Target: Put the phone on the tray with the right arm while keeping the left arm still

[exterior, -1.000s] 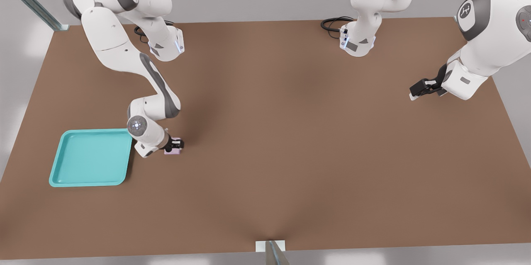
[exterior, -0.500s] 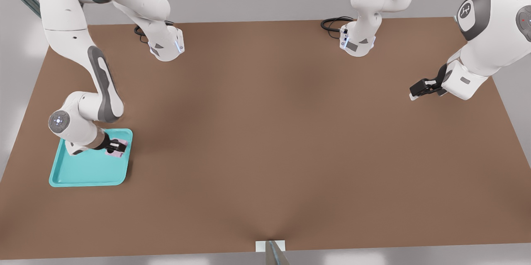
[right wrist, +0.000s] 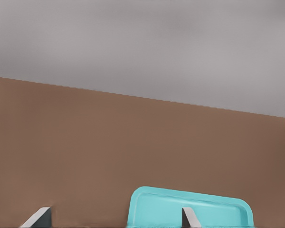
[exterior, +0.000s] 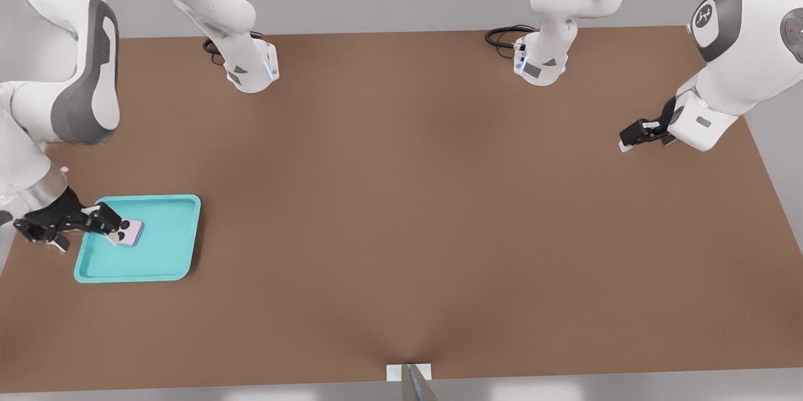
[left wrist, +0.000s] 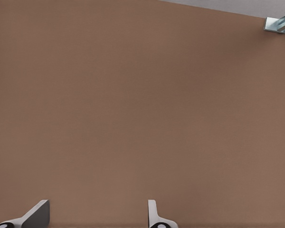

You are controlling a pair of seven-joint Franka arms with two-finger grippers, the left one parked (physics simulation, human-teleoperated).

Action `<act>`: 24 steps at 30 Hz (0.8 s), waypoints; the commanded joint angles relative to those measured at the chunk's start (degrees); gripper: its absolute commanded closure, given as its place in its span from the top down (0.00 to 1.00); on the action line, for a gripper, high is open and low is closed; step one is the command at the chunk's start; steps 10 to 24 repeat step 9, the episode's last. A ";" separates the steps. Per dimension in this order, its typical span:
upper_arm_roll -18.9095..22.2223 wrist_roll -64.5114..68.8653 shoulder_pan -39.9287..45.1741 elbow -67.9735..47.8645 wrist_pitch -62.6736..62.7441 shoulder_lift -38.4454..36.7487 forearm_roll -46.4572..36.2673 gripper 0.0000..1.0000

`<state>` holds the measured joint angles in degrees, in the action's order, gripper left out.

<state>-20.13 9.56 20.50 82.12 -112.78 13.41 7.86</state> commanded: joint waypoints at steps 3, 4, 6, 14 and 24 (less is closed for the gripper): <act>23.55 -10.70 -23.48 1.99 25.77 -7.35 -5.84 1.00; 23.73 -10.79 -23.67 -0.47 26.03 -4.62 -6.10 1.00; 23.65 -10.70 -23.67 -1.00 25.68 -4.27 -6.98 1.00; 23.91 -10.18 -23.75 -1.09 25.77 -3.83 -6.45 1.00; 23.91 -10.18 -23.75 -1.09 25.77 -3.83 -6.45 1.00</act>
